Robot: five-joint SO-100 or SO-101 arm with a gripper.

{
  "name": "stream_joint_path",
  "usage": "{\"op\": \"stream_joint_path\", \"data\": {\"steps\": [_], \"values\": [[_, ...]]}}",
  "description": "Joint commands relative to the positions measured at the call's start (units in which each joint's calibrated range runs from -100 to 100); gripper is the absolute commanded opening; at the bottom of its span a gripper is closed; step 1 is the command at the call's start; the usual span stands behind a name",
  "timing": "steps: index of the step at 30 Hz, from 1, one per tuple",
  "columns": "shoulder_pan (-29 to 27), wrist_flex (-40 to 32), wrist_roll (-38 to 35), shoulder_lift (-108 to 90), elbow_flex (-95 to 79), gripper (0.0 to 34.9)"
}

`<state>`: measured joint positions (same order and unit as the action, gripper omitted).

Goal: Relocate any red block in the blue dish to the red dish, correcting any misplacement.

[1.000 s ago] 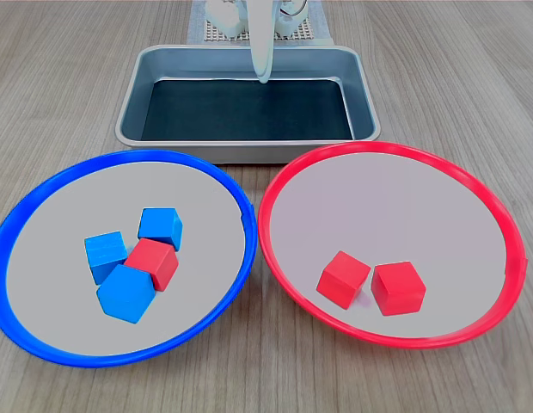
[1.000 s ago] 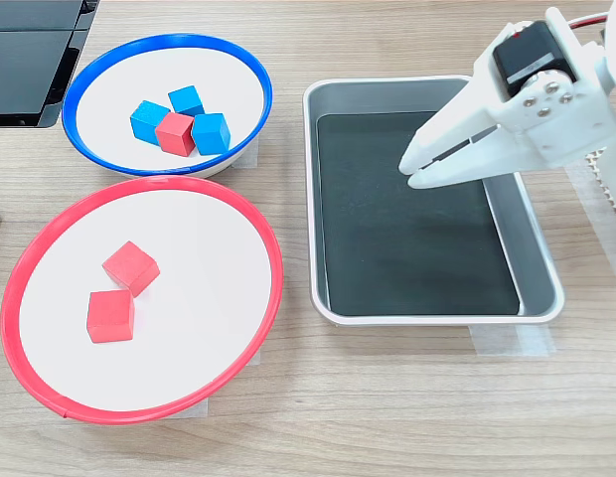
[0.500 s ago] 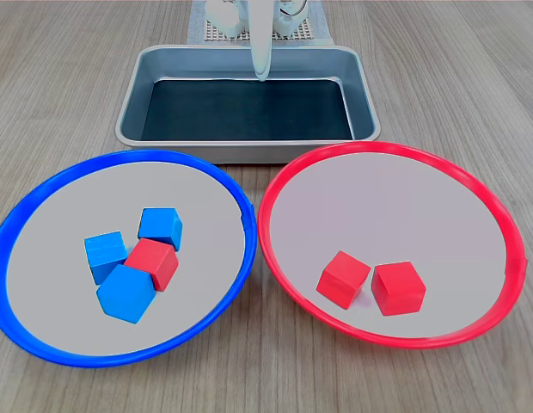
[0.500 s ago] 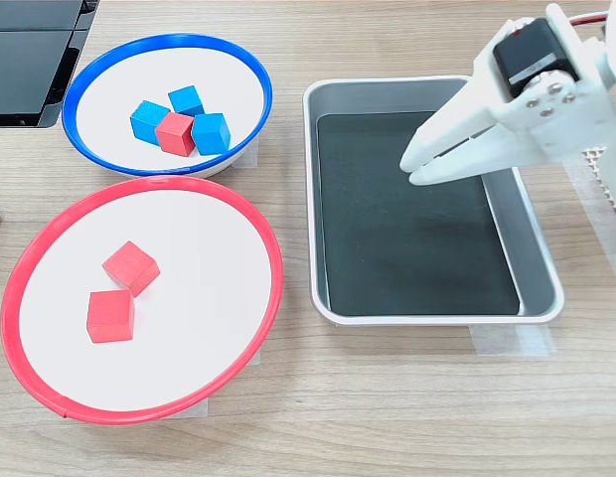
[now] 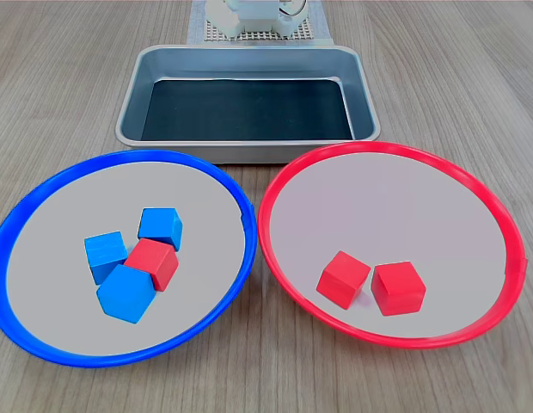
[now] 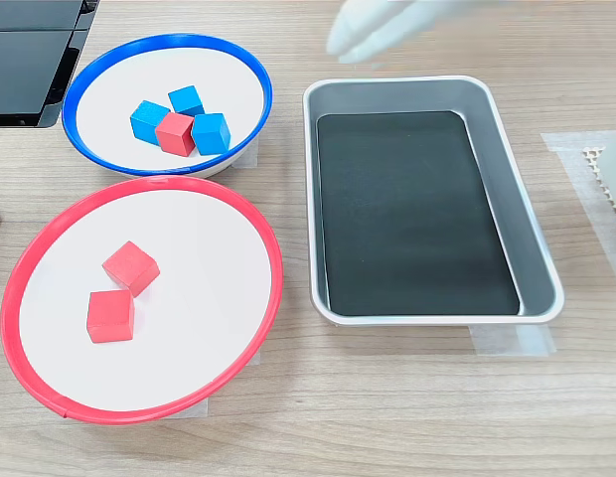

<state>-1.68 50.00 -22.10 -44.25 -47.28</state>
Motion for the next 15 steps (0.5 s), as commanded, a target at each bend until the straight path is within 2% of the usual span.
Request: {"op": "stream_joint_path", "data": {"steps": [1, 5, 6, 8, 12, 15], "values": [[-2.13, -1.09, -6.74, 13.58, 14.01, 0.3], [-4.86, -3.40, -10.60, 24.50, 23.29, 1.6], [-6.08, -3.98, -11.23, 28.77, 26.48, 5.5], [-7.40, -4.23, -12.01, 33.03, 29.48, 9.2], [-8.91, -4.48, -13.24, 38.66, 32.94, 8.8], [-10.51, -5.63, -13.97, 43.18, 34.94, 11.0]]}}
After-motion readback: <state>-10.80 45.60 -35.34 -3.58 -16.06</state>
